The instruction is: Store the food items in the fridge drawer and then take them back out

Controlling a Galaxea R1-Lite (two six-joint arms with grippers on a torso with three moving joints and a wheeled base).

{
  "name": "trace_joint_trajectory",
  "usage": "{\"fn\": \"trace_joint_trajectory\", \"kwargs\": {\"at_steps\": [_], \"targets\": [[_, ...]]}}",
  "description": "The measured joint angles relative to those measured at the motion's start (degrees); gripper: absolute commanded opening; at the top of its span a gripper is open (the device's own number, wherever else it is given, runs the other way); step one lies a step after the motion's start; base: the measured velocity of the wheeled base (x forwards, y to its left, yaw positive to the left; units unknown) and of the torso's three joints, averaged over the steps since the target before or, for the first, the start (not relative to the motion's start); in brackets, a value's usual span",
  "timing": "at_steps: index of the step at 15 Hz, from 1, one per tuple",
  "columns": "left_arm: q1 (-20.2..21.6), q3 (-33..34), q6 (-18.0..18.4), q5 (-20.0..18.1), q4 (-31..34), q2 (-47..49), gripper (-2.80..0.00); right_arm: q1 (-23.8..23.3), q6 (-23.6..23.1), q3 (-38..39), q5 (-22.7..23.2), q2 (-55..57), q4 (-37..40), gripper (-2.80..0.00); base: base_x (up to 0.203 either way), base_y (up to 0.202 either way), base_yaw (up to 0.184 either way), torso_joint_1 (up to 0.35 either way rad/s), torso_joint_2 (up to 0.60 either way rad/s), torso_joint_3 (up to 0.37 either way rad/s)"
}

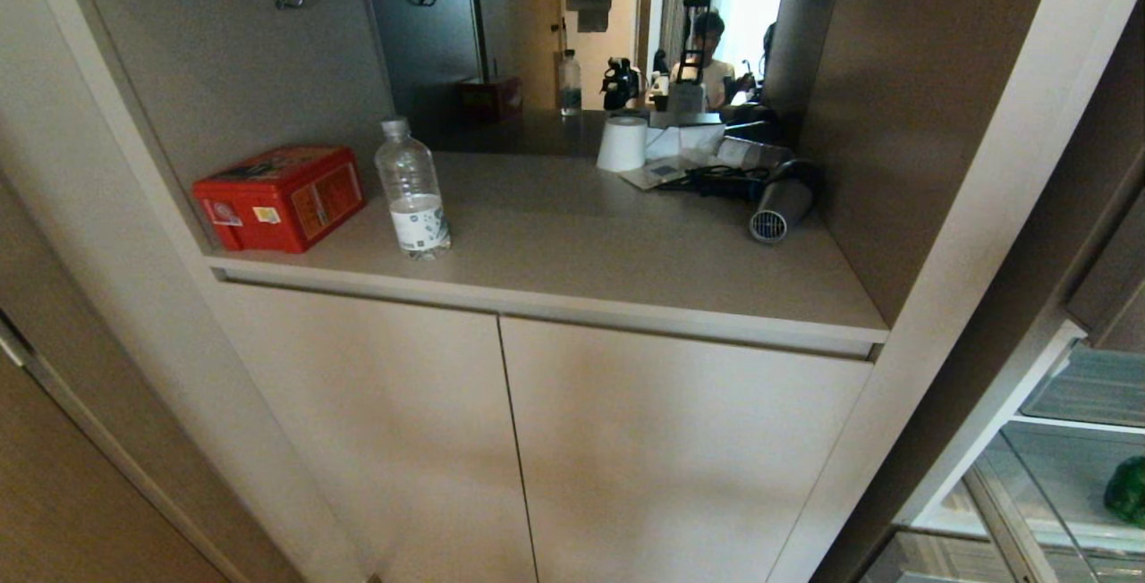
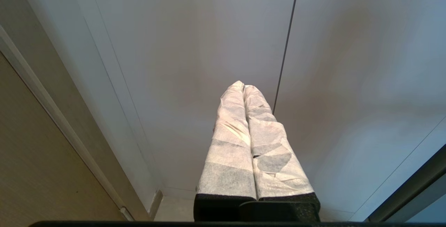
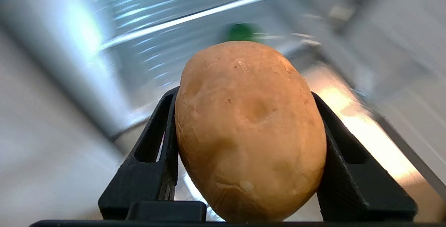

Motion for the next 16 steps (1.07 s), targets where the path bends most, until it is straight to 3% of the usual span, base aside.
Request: {"fn": "trace_joint_trajectory", "kwargs": {"at_steps": [6, 9, 12, 16], "targets": [[0.00, 0.00, 0.00, 0.00, -0.02, 0.00, -2.80, -16.19, 8.84, -5.54, -3.48, 7.30, -0.22, -2.80, 0.000, 0.000, 0.000, 0.000, 0.00, 0.000], [0.00, 0.00, 0.00, 0.00, -0.02, 0.00, -2.80, -19.71, 11.02, -7.04, -3.00, 10.71, -0.58, -2.80, 0.000, 0.000, 0.000, 0.000, 0.00, 0.000], [0.00, 0.00, 0.00, 0.00, -0.02, 0.00, -2.80, -20.71, 9.54, -8.71, 2.80, 17.06, -5.27, -2.80, 0.000, 0.000, 0.000, 0.000, 0.00, 0.000], [0.00, 0.00, 0.00, 0.00, 0.00, 0.00, -2.80, -26.04, 5.49, -10.53, 11.69, 28.37, -14.93, -2.80, 0.000, 0.000, 0.000, 0.000, 0.00, 0.000]]}}
